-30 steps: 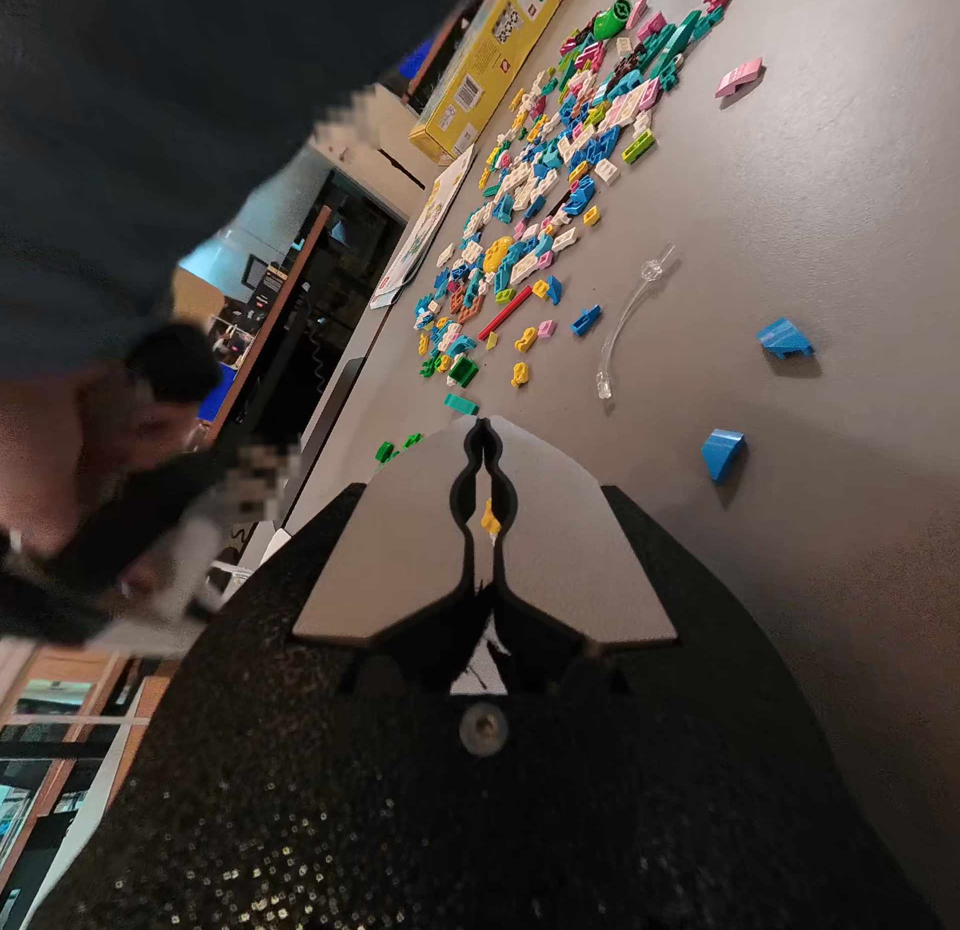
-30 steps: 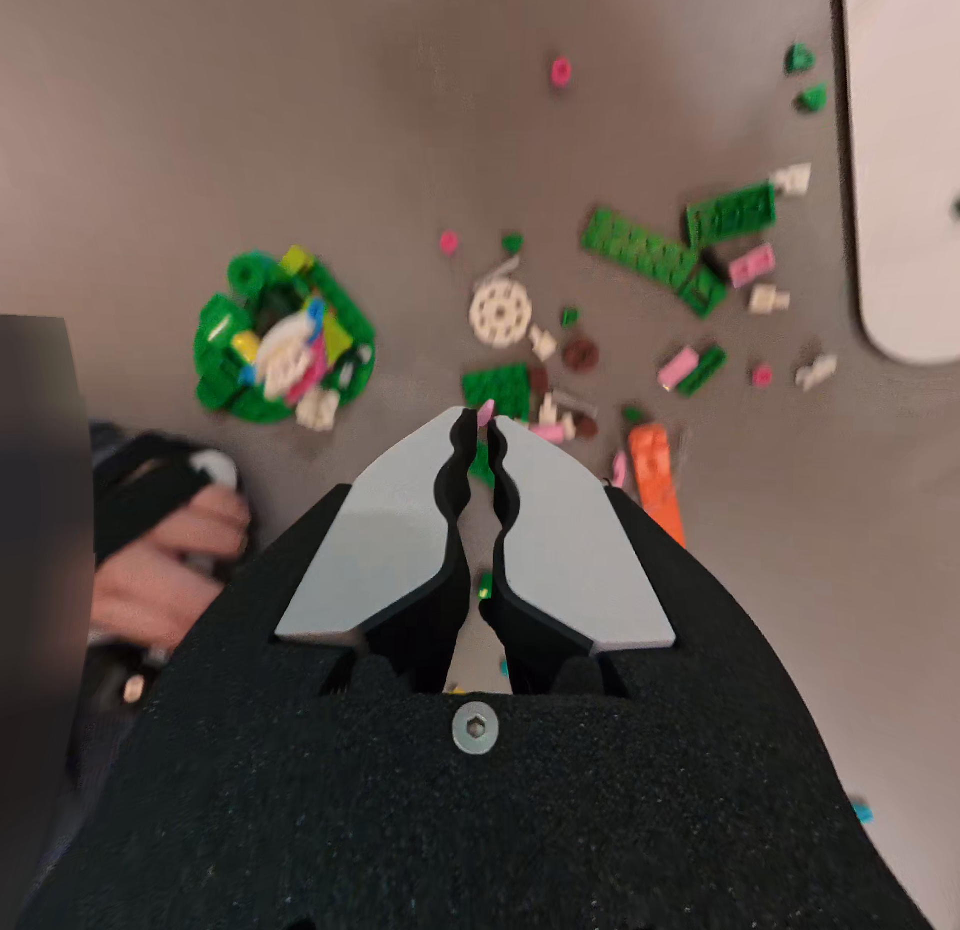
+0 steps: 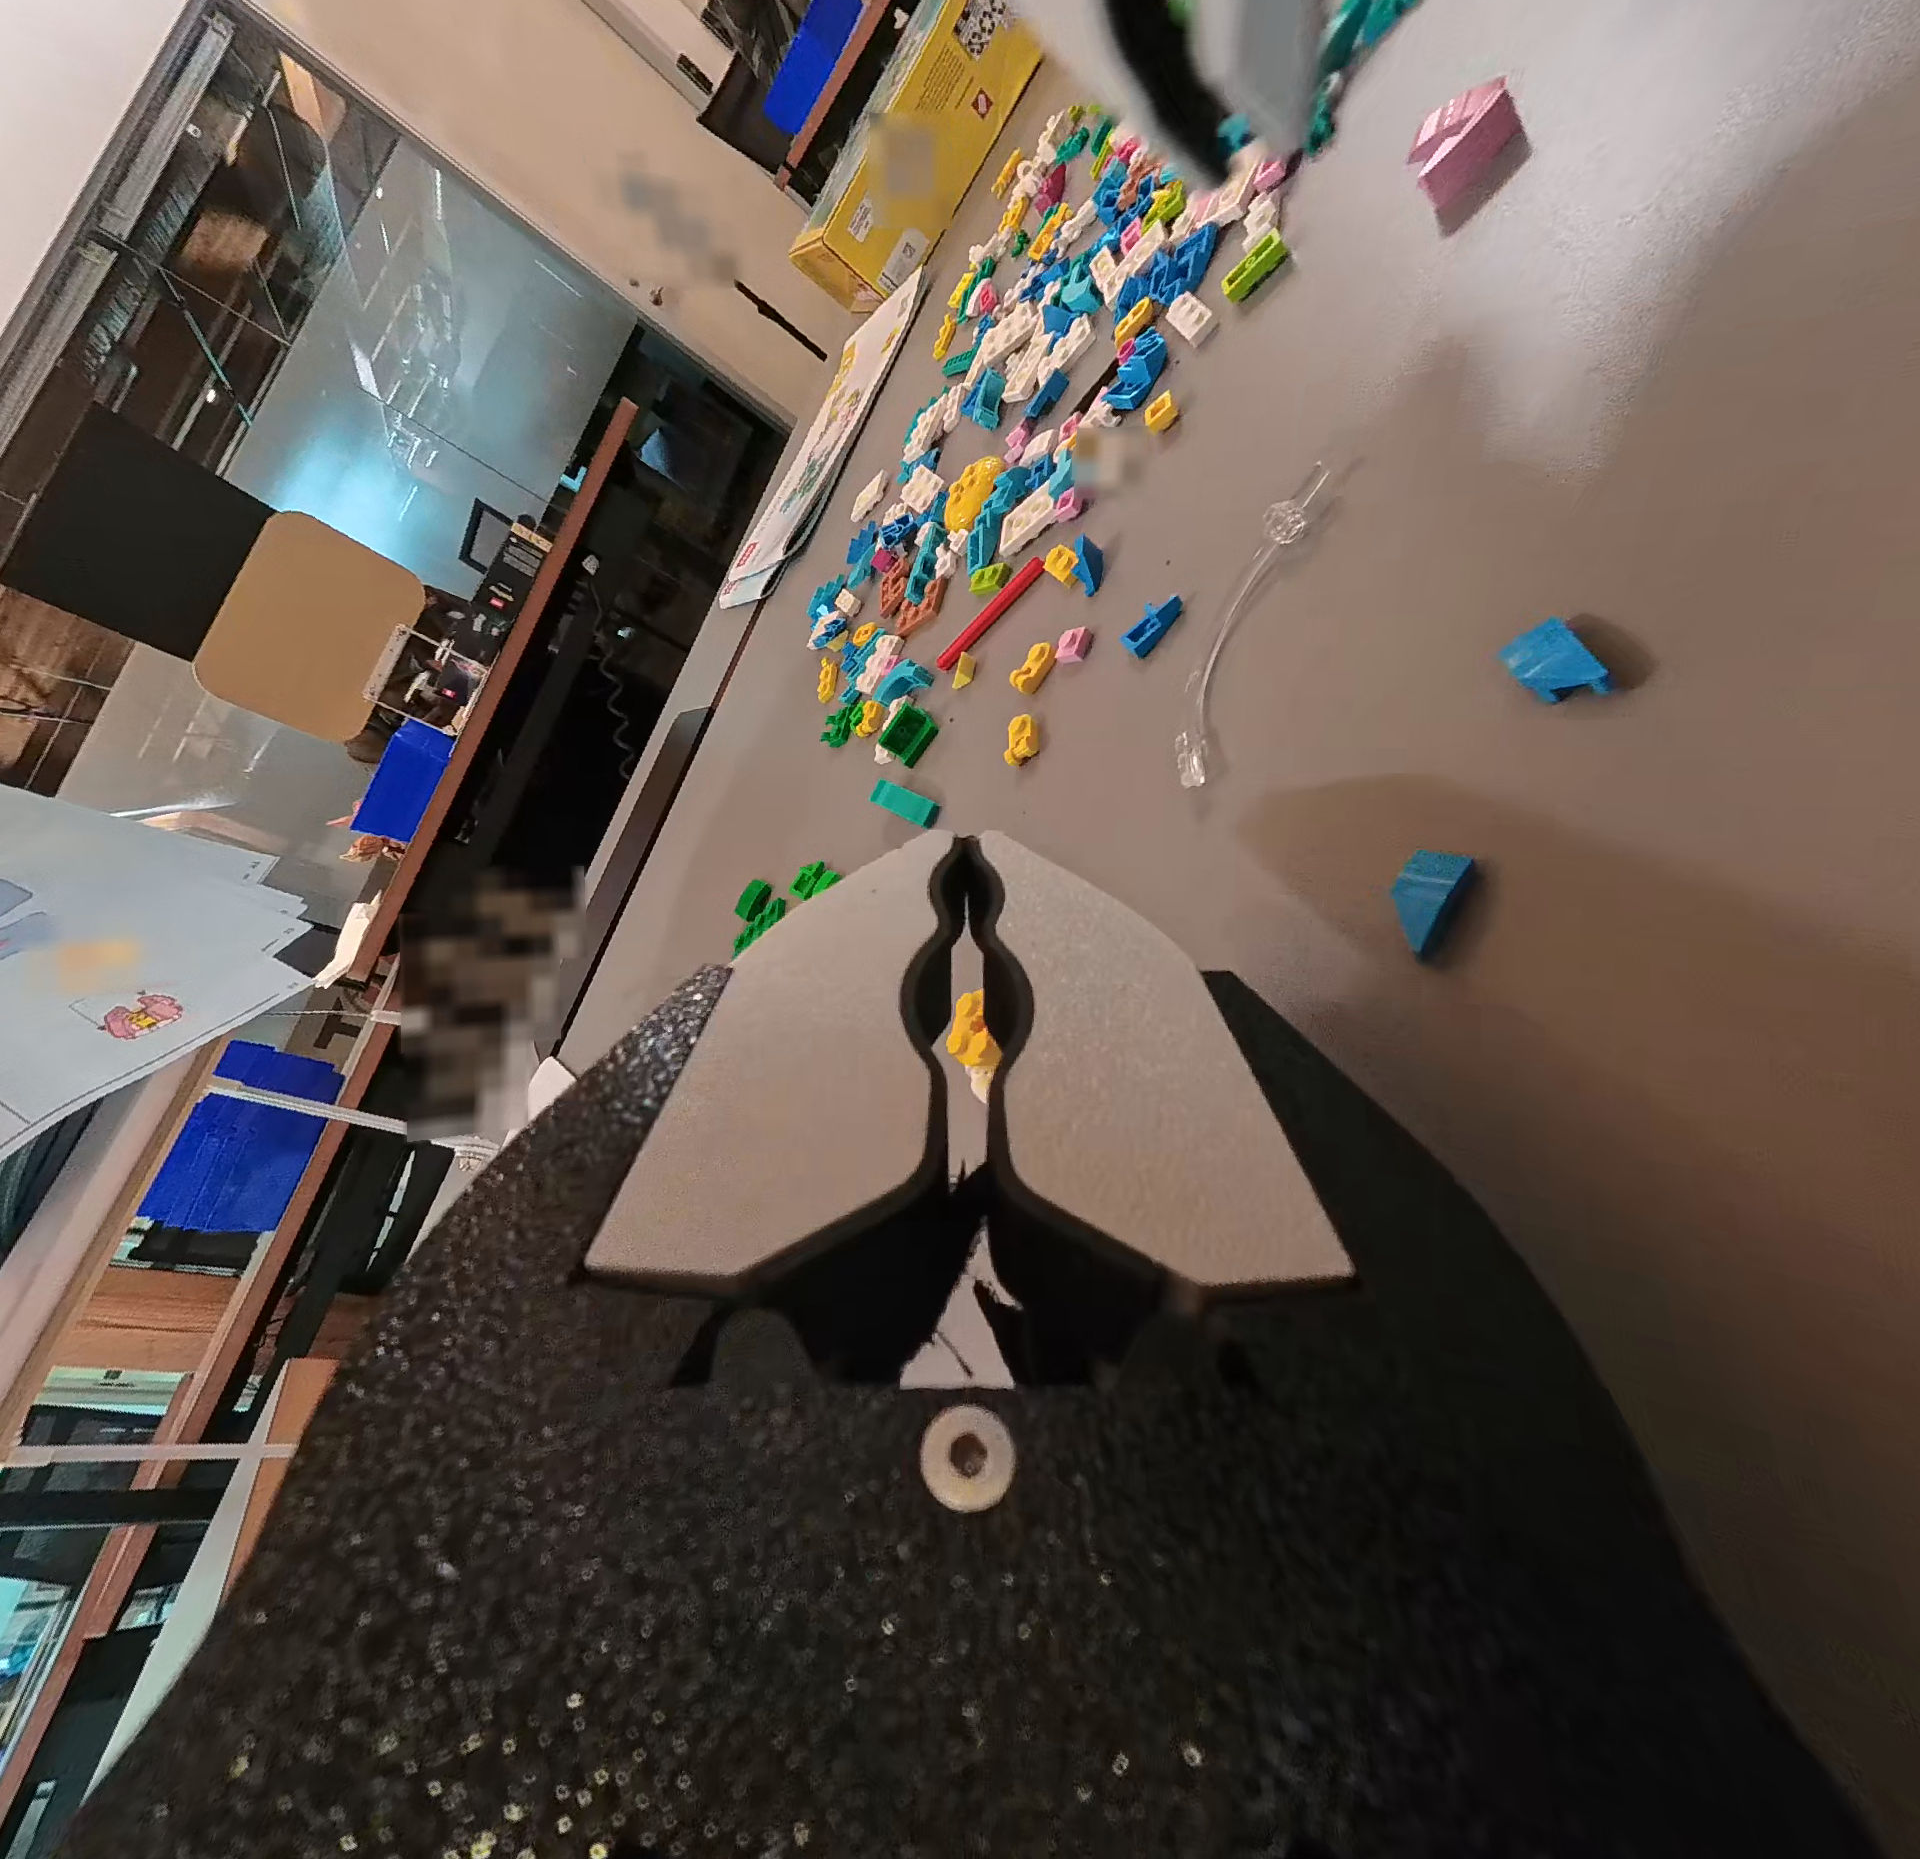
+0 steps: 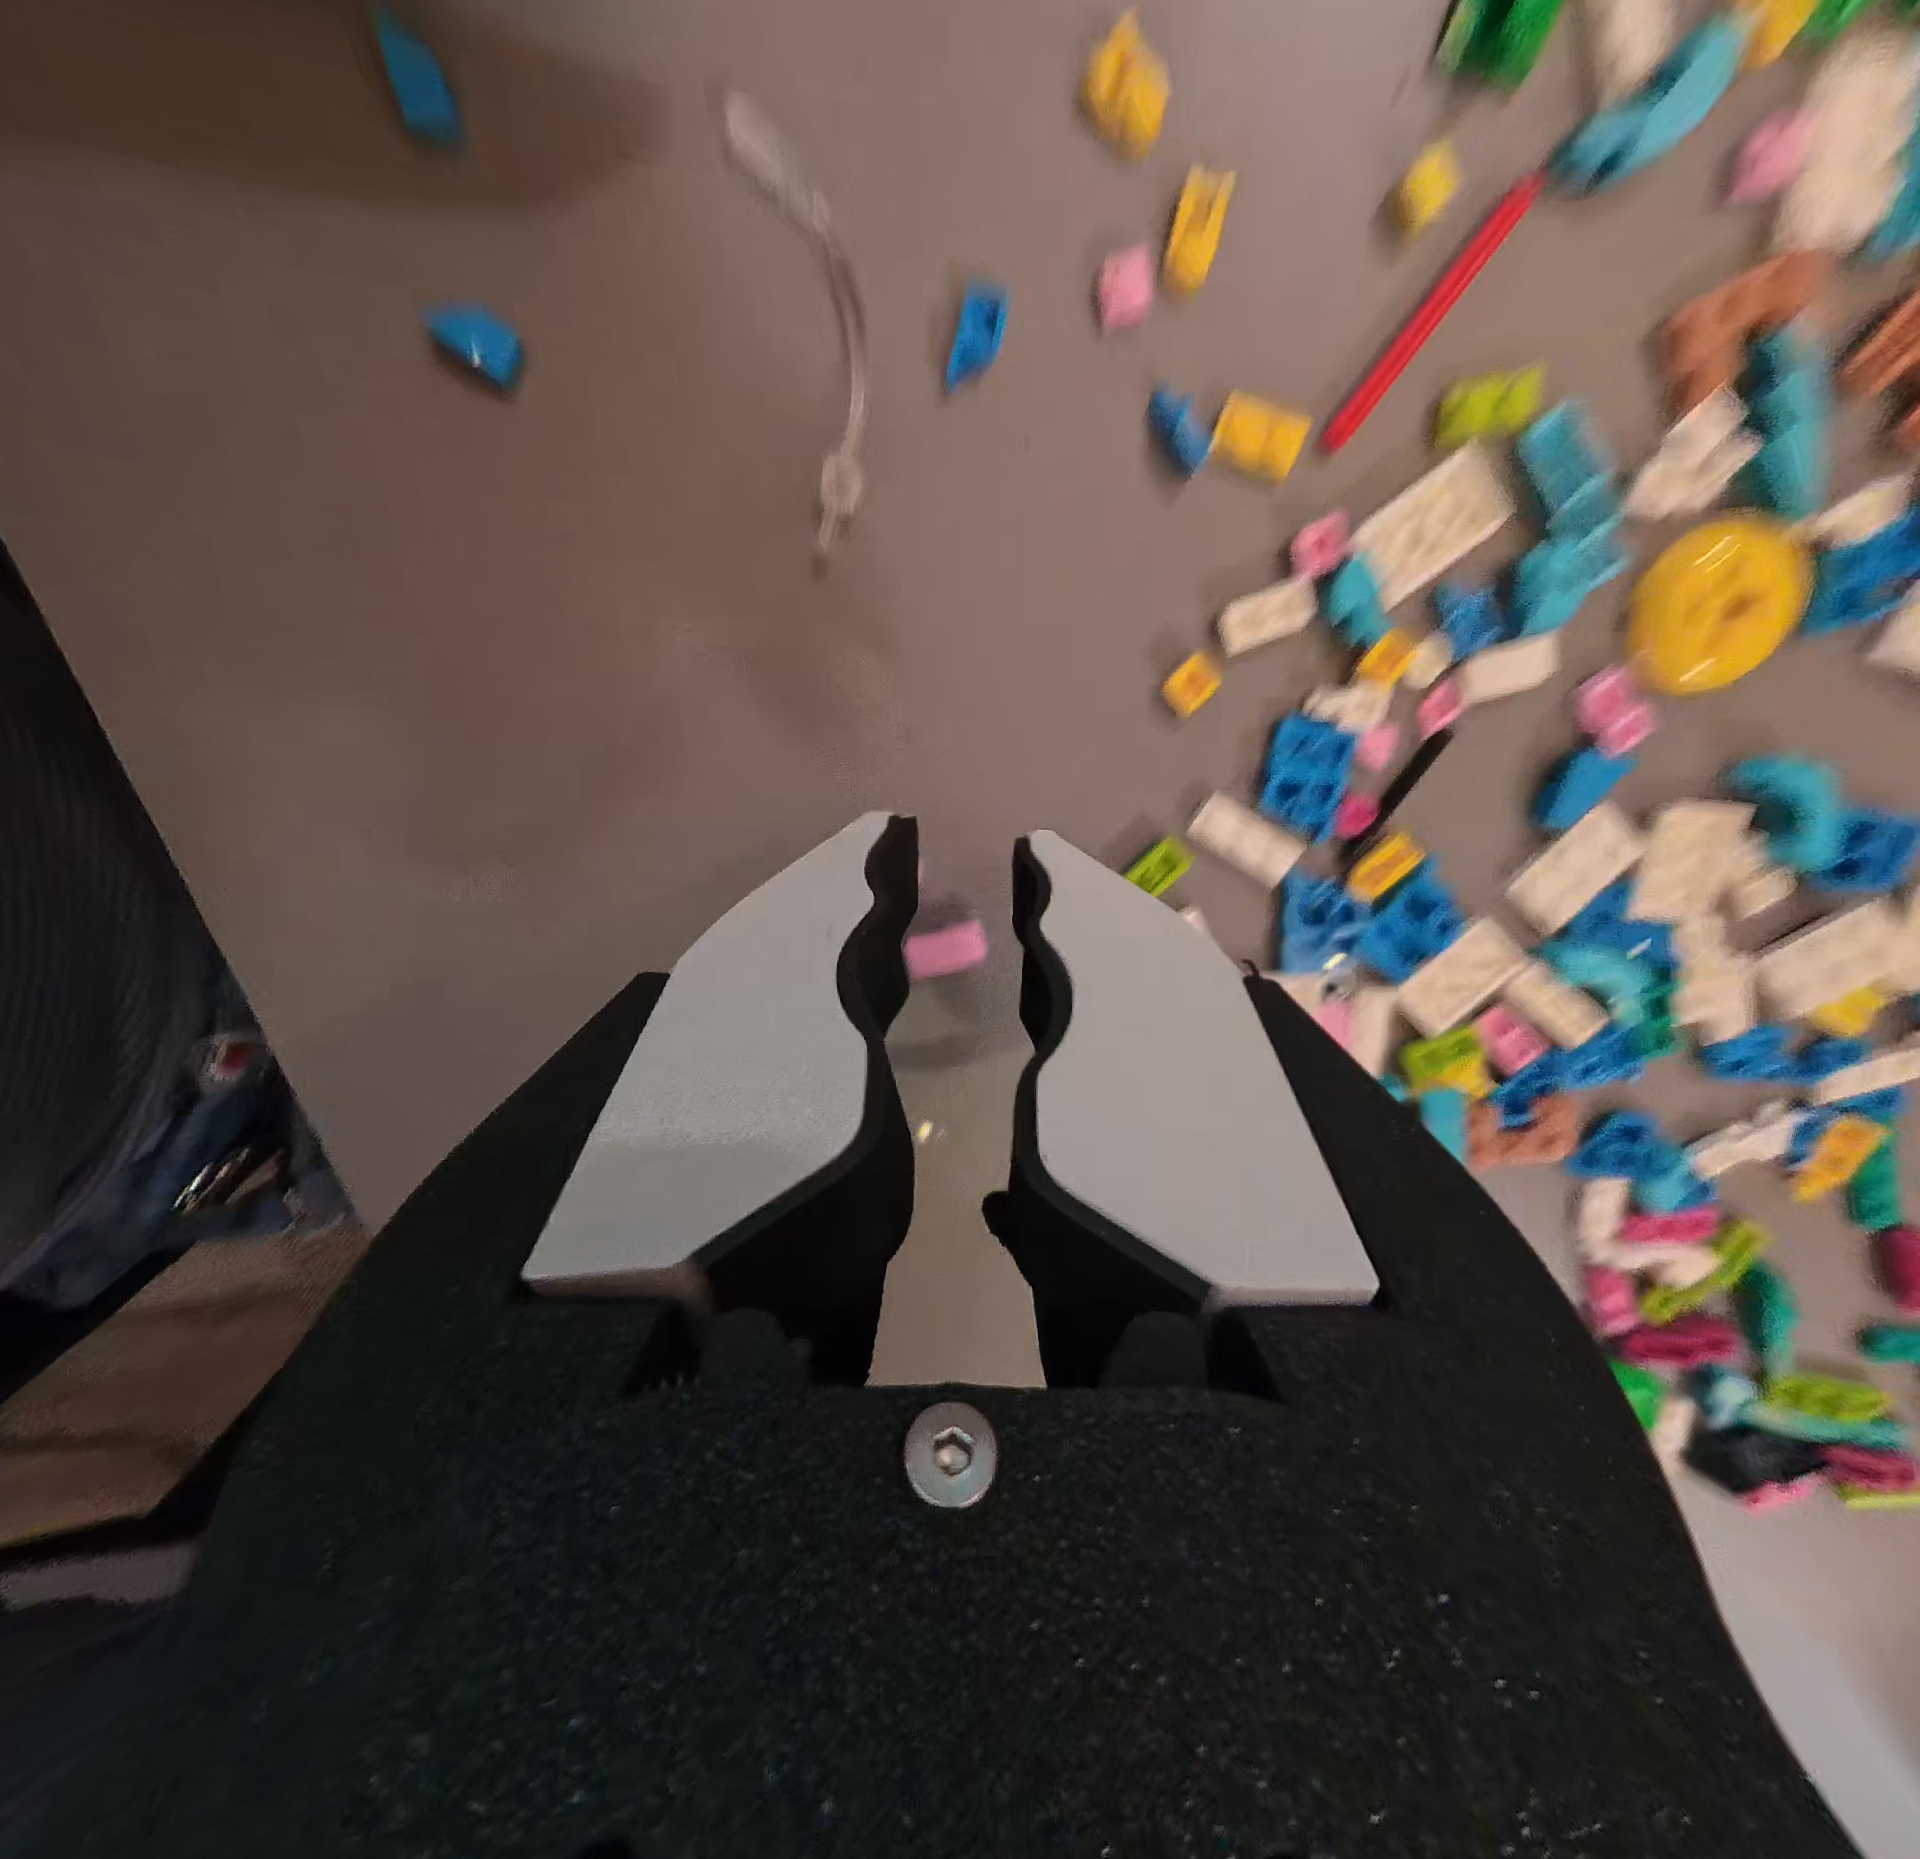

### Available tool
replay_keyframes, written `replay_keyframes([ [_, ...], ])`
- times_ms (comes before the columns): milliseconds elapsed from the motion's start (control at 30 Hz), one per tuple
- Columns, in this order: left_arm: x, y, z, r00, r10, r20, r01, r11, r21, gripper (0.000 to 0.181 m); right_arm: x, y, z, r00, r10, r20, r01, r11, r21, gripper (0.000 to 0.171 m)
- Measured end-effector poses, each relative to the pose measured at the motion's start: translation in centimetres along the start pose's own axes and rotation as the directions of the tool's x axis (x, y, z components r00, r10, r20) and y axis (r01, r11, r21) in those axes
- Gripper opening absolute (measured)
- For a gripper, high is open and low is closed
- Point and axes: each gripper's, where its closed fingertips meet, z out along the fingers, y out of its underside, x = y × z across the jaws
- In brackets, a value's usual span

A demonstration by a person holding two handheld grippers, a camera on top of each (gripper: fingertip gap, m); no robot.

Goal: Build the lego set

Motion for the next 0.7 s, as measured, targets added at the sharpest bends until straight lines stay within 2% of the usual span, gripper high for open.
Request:
replay_keyframes([
  [133,0.1,0.0,0.1,1.0,0.009,-0.005,-0.009,1.0,-0.003,0.0,2.8,-7.5,-0.9,0.988,-0.114,-0.106,0.131,0.976,0.172,0.017],
  [233,0.2,0.0,0.0,1.0,0.01,-0.006,-0.01,1.0,-0.001,0.0,4.5,-14.7,-0.1,0.963,-0.216,-0.161,0.256,0.919,0.3,0.015],
  [333,0.2,0.0,0.0,1.0,0.005,-0.009,-0.005,1.0,0.002,0.0,4.4,-21.5,1.6,0.955,-0.281,-0.095,0.295,0.863,0.41,0.014],
  [400,0.2,0.0,0.0,1.0,0.004,-0.01,-0.004,1.0,0.002,0.0,5.5,-25.0,3.3,0.98,-0.198,-0.024,0.191,0.895,0.403,0.017],
  [500,0.2,-0.1,0.0,1.0,0.001,-0.015,-0.001,1.0,0.005,0.0,8.1,-29.1,6.2,0.995,0.035,0.088,-0.064,0.935,0.35,0.009],
  [567,0.2,-0.1,0.0,1.0,-0.003,-0.018,0.003,1.0,0.008,0.0,9.2,-30.1,8.3,0.978,0.151,0.146,-0.183,0.953,0.24,0.006],
  [700,0.2,-0.1,0.0,1.0,-0.01,-0.019,0.011,1.0,0.014,0.0,9.4,-29.9,10.7,0.953,0.25,0.173,-0.257,0.966,0.017,0.008],
])
